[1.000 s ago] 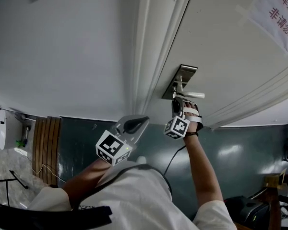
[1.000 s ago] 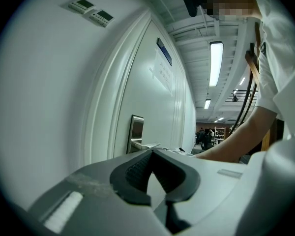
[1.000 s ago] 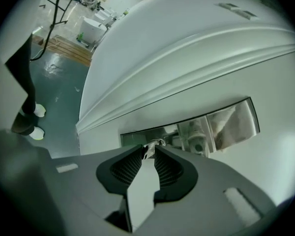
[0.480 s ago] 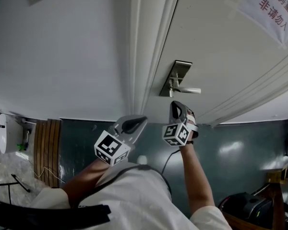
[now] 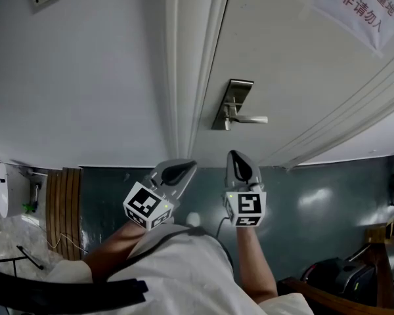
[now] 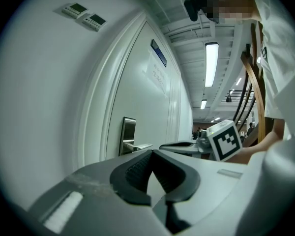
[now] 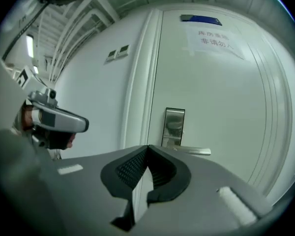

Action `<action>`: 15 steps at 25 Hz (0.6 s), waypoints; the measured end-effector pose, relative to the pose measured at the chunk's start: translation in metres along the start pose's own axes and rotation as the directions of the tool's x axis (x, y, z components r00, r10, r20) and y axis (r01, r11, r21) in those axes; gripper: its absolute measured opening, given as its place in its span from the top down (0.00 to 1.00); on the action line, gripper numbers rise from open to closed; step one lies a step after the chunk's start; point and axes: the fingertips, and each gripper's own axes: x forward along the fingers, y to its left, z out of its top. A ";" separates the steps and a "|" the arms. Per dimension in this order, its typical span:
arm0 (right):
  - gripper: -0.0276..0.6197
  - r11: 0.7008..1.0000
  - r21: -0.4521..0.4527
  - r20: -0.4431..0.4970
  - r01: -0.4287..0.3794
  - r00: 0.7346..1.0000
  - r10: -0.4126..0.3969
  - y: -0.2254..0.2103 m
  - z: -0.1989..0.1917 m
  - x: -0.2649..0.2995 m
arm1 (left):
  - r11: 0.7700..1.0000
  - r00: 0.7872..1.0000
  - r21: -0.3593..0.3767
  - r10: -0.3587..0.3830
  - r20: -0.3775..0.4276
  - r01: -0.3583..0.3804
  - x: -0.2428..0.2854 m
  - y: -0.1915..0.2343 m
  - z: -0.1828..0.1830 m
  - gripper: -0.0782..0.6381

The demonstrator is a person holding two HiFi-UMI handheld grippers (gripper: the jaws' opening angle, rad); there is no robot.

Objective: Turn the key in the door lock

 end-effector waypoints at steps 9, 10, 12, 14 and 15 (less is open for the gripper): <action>0.95 0.996 0.089 0.051 0.000 0.999 -0.005 0.014 0.007 -0.035 | 1.000 1.000 0.000 0.008 0.017 -0.008 -0.010 0.001 0.006 0.88; 0.95 0.996 0.090 0.051 0.000 0.999 -0.005 0.015 0.006 -0.035 | 1.000 1.000 -0.001 0.010 0.017 -0.010 -0.010 0.002 0.006 0.88; 0.95 0.996 0.093 0.046 -0.001 0.999 -0.003 0.016 0.006 -0.035 | 1.000 1.000 -0.002 0.011 0.017 -0.010 -0.011 0.003 0.006 0.88; 0.95 0.995 0.098 0.043 0.001 0.999 -0.006 0.014 0.005 -0.034 | 1.000 1.000 -0.003 0.010 0.018 -0.010 -0.010 0.003 0.006 0.88; 0.95 0.995 0.099 0.043 0.004 0.999 -0.008 0.013 0.005 -0.034 | 1.000 1.000 -0.003 0.010 0.018 -0.010 -0.010 0.003 0.006 0.88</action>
